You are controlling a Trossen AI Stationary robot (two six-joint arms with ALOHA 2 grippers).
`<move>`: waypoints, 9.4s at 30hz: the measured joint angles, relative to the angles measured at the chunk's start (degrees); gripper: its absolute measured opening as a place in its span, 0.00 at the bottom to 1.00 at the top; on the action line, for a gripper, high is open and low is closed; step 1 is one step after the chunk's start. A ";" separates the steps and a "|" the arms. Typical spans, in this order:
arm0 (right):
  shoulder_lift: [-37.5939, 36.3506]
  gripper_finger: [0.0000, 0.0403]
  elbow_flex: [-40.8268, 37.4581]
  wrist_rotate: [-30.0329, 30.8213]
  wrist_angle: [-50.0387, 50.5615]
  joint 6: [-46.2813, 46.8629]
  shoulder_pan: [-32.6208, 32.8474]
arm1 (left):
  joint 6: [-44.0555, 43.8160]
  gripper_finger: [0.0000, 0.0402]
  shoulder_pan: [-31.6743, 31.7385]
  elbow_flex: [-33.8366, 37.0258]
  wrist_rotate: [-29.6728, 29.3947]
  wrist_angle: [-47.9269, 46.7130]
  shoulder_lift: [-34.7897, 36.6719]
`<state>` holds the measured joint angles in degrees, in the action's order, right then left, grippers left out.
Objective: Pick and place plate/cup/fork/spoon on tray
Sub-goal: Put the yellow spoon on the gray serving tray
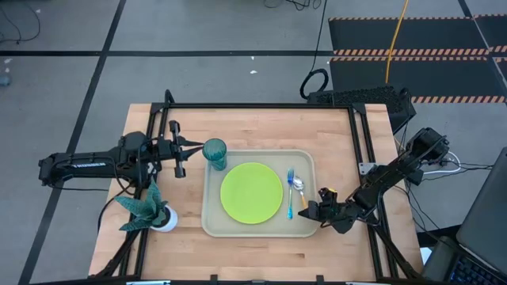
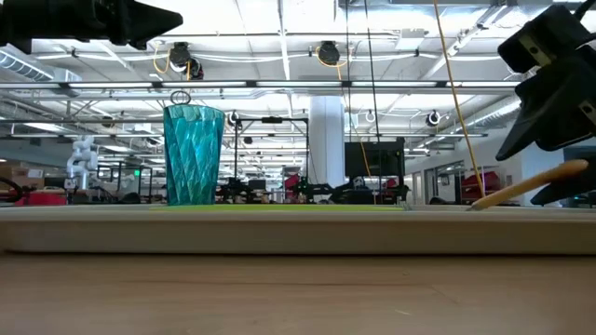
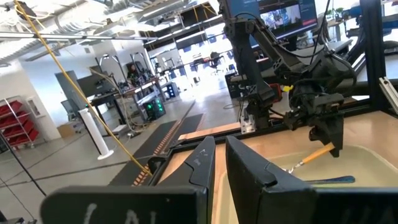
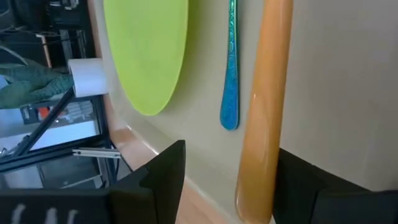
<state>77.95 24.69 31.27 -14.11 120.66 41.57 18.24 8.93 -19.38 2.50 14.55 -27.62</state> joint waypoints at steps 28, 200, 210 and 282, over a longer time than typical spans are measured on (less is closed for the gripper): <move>-0.38 0.45 5.06 -18.01 9.47 -3.06 -10.49 | -0.28 0.10 -0.02 0.00 0.00 -0.15 0.00; 8.24 0.45 17.84 -17.87 39.71 -79.81 -31.41 | -12.26 0.10 0.04 -5.22 9.46 -22.04 -0.12; 8.17 0.45 17.84 -20.90 39.19 -77.42 -31.31 | -12.26 0.10 0.04 -5.20 9.46 -22.06 -0.12; 13.02 0.28 38.80 -21.23 66.28 -42.77 -24.26 | -10.40 0.10 0.00 -5.18 9.44 -23.51 -0.13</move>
<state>90.97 63.49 10.04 52.17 77.89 17.30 7.84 8.93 -24.56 11.94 -8.96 -27.75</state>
